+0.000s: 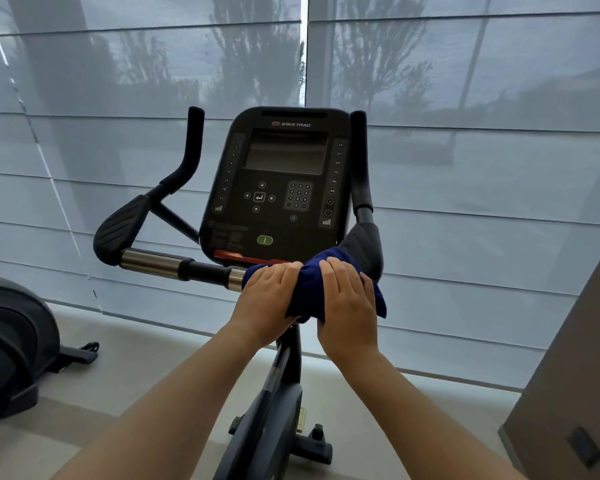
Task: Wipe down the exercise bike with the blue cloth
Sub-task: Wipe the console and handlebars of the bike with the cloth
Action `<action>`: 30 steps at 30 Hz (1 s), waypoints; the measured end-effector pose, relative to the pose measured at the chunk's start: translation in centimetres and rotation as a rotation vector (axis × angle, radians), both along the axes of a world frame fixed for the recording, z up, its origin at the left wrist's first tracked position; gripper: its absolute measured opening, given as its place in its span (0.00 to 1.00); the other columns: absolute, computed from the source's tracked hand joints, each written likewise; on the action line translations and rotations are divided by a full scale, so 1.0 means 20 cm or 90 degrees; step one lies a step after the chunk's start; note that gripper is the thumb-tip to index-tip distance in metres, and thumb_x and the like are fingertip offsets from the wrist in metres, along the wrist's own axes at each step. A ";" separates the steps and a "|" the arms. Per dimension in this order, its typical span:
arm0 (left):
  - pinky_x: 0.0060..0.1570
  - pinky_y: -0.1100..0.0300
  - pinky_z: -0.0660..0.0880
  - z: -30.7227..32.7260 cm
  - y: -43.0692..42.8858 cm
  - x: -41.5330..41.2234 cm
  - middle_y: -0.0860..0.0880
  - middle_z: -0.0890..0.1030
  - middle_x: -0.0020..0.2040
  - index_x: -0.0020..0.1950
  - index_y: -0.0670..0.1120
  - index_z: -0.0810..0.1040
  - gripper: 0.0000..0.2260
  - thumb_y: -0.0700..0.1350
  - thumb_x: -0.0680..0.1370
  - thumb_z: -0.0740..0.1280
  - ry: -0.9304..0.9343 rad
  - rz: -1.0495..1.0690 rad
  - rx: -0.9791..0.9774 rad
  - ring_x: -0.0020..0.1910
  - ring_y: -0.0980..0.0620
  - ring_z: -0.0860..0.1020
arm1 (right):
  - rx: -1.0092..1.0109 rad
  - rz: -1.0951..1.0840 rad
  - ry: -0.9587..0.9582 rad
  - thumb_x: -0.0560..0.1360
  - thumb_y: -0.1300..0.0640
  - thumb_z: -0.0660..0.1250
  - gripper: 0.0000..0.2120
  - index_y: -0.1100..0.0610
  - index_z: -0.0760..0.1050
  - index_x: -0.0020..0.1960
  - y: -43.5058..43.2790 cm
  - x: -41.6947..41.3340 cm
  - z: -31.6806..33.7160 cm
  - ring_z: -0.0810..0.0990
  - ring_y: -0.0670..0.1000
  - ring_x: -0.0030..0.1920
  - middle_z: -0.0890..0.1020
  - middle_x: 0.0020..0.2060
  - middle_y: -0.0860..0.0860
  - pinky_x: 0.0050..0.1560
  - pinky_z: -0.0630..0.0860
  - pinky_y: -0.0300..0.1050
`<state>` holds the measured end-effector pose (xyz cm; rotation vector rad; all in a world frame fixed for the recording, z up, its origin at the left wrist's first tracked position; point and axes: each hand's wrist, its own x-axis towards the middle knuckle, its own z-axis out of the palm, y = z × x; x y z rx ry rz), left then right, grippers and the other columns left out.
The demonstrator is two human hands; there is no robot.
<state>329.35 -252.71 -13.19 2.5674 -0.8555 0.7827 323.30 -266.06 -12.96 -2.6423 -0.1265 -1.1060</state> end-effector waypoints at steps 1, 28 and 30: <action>0.67 0.56 0.61 0.00 0.06 0.01 0.49 0.72 0.64 0.68 0.47 0.63 0.32 0.51 0.69 0.72 -0.001 -0.004 0.014 0.64 0.50 0.70 | -0.017 -0.012 0.002 0.62 0.65 0.75 0.34 0.60 0.69 0.66 0.05 0.00 -0.01 0.71 0.59 0.65 0.75 0.63 0.57 0.67 0.62 0.59; 0.37 0.58 0.72 0.21 0.50 0.39 0.59 0.75 0.36 0.47 0.54 0.66 0.30 0.72 0.56 0.67 0.144 0.013 0.252 0.35 0.56 0.75 | -0.208 -0.096 0.165 0.66 0.59 0.70 0.25 0.56 0.64 0.59 0.50 0.33 0.12 0.75 0.55 0.48 0.76 0.49 0.54 0.50 0.68 0.48; 0.35 0.59 0.70 0.22 0.48 0.43 0.59 0.75 0.36 0.46 0.57 0.67 0.28 0.72 0.56 0.68 0.142 0.021 0.295 0.37 0.56 0.75 | -0.202 -0.086 0.193 0.64 0.56 0.71 0.24 0.55 0.65 0.56 0.48 0.37 0.14 0.74 0.54 0.42 0.77 0.46 0.53 0.43 0.66 0.47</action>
